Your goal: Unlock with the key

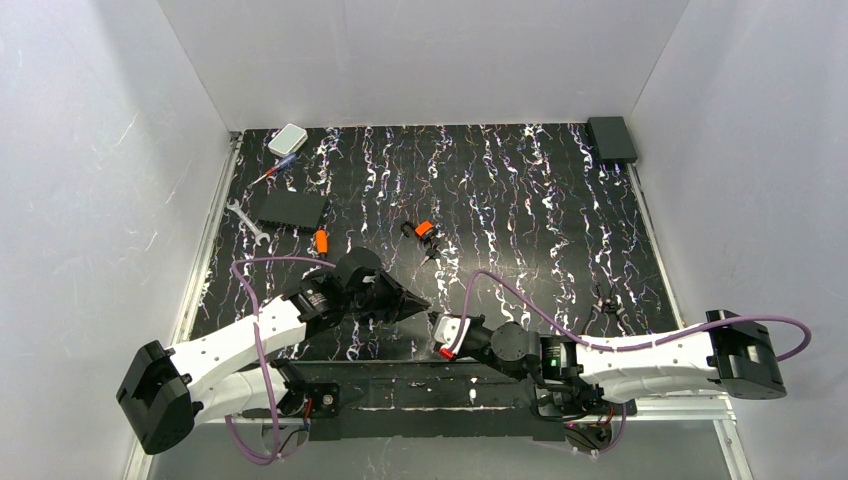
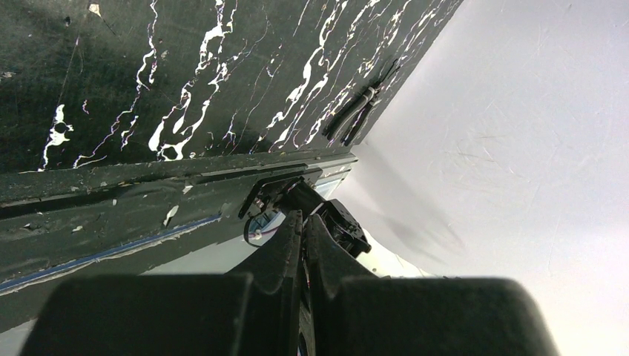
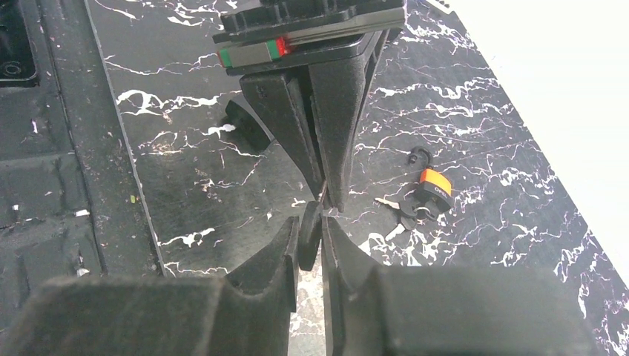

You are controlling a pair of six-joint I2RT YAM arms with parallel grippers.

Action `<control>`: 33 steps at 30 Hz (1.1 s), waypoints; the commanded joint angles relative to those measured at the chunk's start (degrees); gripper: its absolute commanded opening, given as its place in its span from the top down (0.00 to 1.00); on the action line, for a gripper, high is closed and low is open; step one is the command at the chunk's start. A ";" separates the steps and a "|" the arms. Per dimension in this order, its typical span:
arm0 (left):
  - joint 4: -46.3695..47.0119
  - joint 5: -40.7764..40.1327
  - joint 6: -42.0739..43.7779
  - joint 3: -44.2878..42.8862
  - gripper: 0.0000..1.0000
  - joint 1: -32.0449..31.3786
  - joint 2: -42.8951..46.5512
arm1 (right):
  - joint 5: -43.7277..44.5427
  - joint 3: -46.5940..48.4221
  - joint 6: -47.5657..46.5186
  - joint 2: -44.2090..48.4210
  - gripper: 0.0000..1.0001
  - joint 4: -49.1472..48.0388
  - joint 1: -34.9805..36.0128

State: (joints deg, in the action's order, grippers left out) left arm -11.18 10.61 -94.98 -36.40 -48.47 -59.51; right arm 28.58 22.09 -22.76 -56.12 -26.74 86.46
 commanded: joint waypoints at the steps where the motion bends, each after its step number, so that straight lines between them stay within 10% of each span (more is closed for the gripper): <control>1: -0.42 0.81 0.61 -0.08 1.00 -0.23 0.85 | 1.18 3.13 0.84 -0.13 0.92 -2.80 0.42; 5: -0.42 0.28 0.95 0.45 0.85 -0.23 1.66 | 1.22 3.14 2.26 0.03 0.99 -2.32 0.47; 7: -2.02 -0.72 1.63 0.35 0.56 -0.23 2.48 | 1.53 3.07 3.46 0.25 0.99 -2.01 0.47; 8: -5.82 -2.91 3.79 -0.46 0.19 -0.22 4.09 | 2.15 3.18 5.27 0.68 0.99 -0.96 0.47; 10: -7.50 -4.35 5.37 -0.77 0.08 -0.23 5.55 | 2.81 2.98 6.88 1.27 0.99 -0.41 0.47; 33: -39.48 -34.60 38.13 -16.09 0.04 0.07 4.58 | 8.77 -4.43 40.74 15.43 0.99 3.22 0.47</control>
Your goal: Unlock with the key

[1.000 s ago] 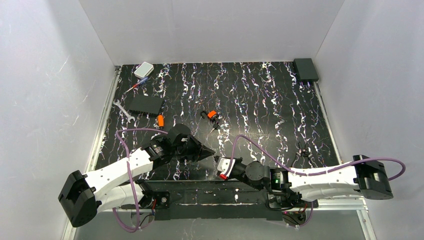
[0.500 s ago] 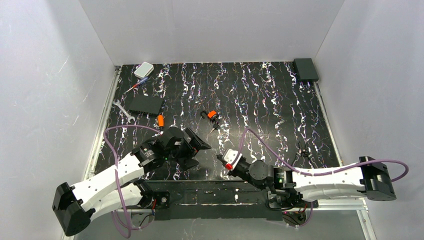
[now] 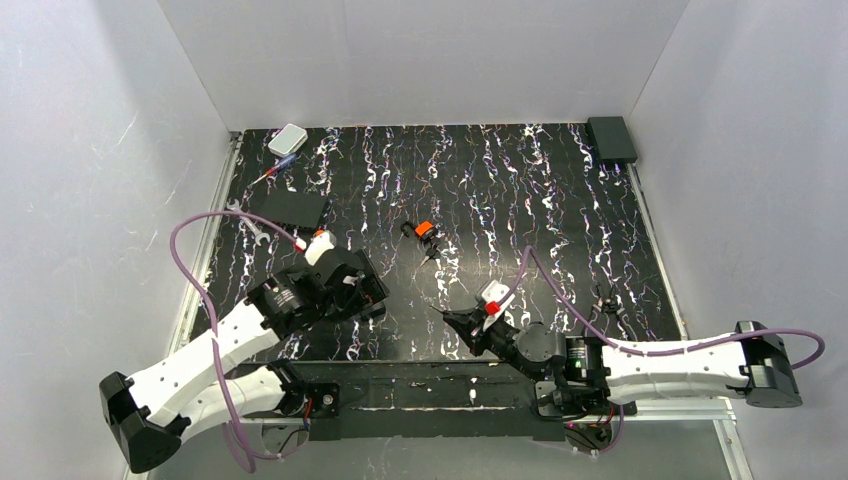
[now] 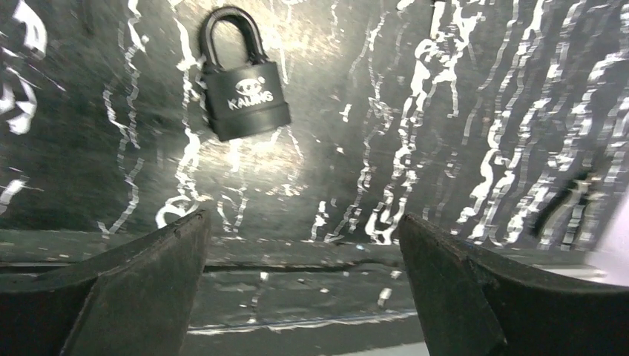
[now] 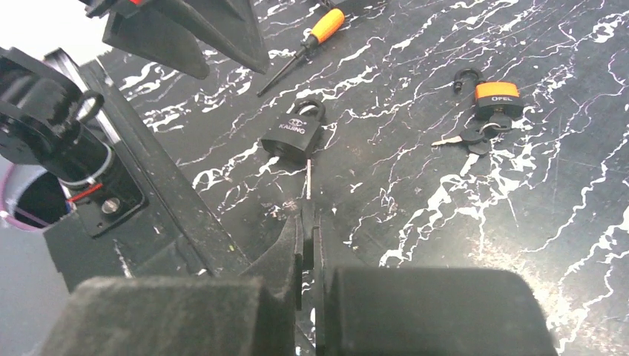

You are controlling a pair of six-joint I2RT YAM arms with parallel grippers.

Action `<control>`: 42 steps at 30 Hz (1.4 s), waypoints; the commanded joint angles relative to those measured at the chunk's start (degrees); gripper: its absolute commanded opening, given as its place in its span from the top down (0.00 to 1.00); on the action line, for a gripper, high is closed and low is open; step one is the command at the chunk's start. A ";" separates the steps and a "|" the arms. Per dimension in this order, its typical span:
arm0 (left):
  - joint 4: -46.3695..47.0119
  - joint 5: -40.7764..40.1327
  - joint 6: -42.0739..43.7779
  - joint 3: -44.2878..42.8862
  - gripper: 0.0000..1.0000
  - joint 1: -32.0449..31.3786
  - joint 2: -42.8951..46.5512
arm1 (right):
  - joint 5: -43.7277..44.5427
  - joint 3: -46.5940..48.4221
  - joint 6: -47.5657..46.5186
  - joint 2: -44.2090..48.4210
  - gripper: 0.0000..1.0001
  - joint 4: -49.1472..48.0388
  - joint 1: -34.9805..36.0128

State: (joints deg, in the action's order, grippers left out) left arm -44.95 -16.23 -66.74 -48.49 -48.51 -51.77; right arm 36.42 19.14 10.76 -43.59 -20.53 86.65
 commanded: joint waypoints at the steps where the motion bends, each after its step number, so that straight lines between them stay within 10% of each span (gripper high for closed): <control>1: -5.79 -7.74 11.81 -4.84 0.04 0.26 -4.55 | 0.93 -2.00 8.38 3.63 0.99 -3.16 0.27; 14: -5.16 -2.72 25.88 -13.01 0.03 4.75 -27.50 | -0.23 -5.72 18.01 12.25 0.99 2.63 0.27; 42: 0.70 1.64 9.66 -7.61 0.15 8.70 -43.55 | -0.18 -9.75 21.59 22.66 0.99 11.66 0.26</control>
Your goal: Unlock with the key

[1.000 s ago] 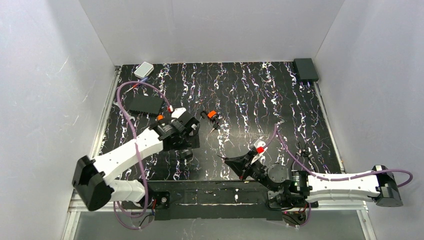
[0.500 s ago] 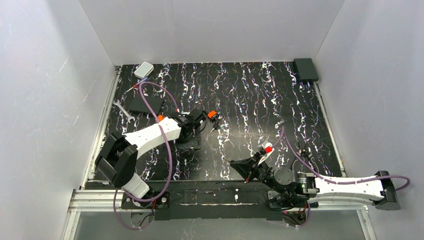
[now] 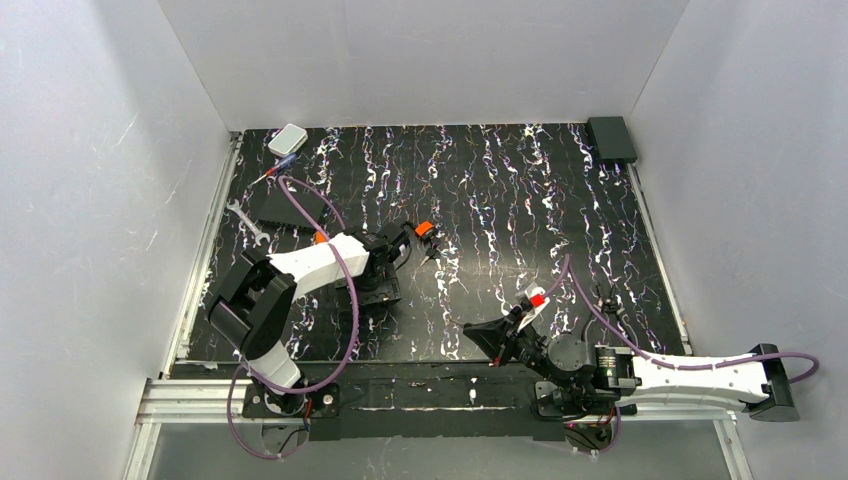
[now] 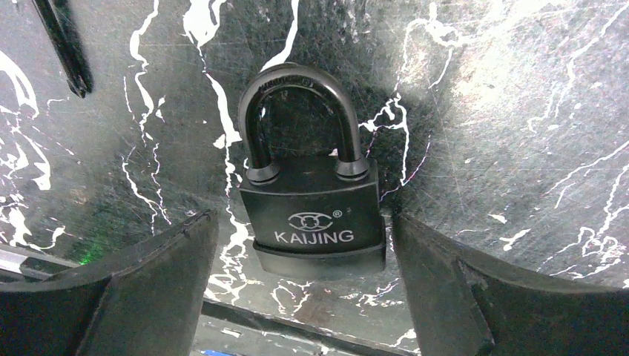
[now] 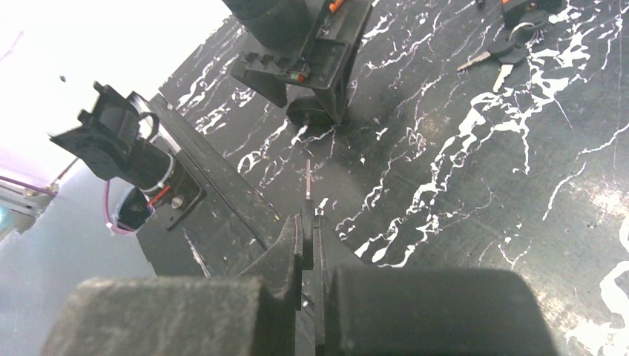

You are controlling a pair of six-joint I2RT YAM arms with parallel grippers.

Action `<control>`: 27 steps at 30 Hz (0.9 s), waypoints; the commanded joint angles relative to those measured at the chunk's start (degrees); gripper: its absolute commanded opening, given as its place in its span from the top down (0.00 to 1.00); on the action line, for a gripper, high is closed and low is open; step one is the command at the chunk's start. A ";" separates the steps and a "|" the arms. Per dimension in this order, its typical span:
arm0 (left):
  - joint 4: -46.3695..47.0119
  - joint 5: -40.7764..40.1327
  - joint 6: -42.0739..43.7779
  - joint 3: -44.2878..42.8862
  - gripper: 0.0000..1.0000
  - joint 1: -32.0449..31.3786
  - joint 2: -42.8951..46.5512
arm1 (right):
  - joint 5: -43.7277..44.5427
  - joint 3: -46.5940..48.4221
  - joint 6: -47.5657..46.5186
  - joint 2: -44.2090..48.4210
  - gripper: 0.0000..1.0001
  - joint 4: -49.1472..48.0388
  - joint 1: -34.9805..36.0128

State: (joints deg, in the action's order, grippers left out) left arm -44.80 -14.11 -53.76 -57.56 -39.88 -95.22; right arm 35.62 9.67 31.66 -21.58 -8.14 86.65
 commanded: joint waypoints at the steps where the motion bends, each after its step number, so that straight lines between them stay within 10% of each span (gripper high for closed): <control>1: 0.80 -0.48 -3.48 1.59 0.16 0.11 -0.19 | 0.62 -0.23 0.67 0.52 0.99 -0.74 0.27; 14: 3.82 -0.75 -5.26 3.62 0.45 0.17 -0.34 | 0.52 -0.22 1.49 0.84 0.99 0.41 0.27; 22: 8.19 0.60 -3.98 6.55 0.98 0.17 4.68 | 0.68 0.22 1.65 1.59 0.99 1.21 0.27; 27: 13.23 2.93 -3.60 9.89 1.00 0.22 11.82 | 0.47 0.35 1.90 0.65 0.99 -0.23 0.27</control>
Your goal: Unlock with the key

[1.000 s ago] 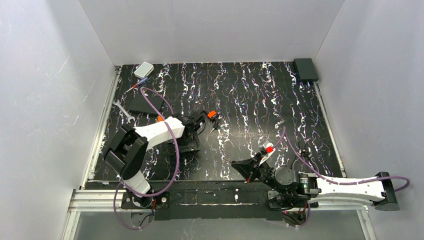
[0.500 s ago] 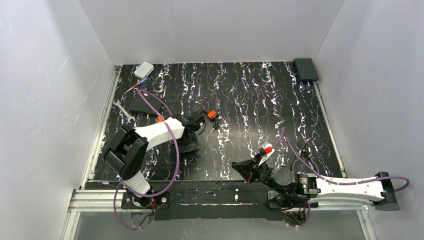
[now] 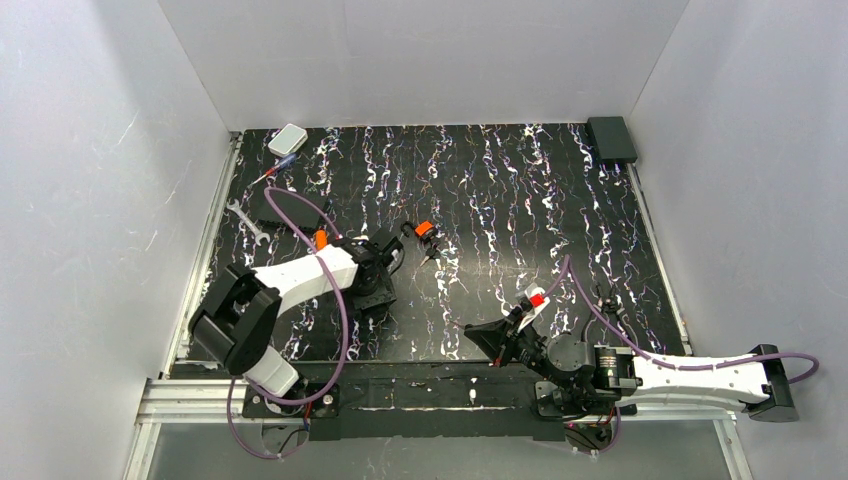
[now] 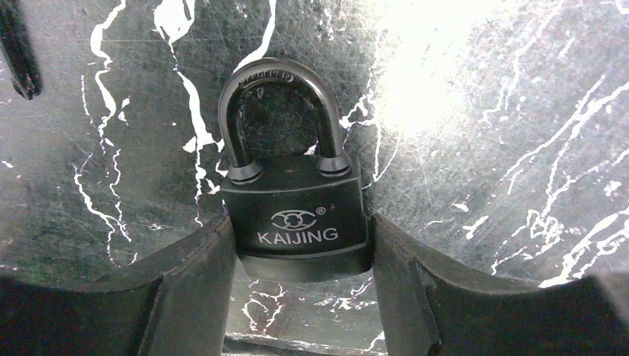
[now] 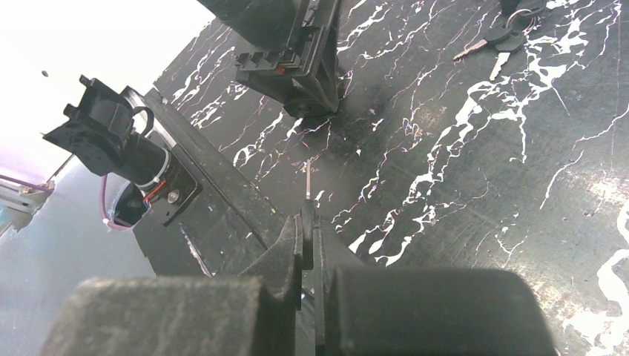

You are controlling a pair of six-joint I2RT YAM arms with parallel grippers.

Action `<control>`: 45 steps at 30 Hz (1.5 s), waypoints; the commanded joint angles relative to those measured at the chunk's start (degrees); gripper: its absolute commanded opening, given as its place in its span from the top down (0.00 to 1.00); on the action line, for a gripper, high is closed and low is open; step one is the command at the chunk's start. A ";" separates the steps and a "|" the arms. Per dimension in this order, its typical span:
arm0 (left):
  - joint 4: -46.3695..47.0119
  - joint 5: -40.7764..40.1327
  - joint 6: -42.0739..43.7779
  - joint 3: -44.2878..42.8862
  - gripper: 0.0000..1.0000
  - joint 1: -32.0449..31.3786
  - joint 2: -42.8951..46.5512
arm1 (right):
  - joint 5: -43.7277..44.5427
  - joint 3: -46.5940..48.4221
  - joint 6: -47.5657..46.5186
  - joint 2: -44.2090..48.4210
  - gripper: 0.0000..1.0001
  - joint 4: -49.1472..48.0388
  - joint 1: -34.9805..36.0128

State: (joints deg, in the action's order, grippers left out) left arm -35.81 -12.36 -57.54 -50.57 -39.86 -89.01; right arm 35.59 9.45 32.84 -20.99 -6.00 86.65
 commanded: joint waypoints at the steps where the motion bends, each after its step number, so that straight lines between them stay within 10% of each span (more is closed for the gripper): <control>1: 5.04 1.59 -0.04 3.61 1.00 0.18 7.15 | 0.47 0.57 0.73 -0.26 0.99 -2.76 0.27; 19: 27.50 10.92 -14.19 22.82 1.00 0.09 29.37 | -0.56 0.41 2.97 -10.40 0.99 -14.45 0.27; 45: 40.21 17.67 -22.29 25.96 1.00 -0.54 18.52 | 9.30 -4.41 19.42 -27.17 0.99 -27.85 0.27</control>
State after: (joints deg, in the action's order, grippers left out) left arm 4.12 4.45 -78.26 -23.29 -39.94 -69.19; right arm 39.38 6.20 45.87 -44.23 -25.78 86.65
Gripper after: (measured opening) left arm 0.573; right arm 0.061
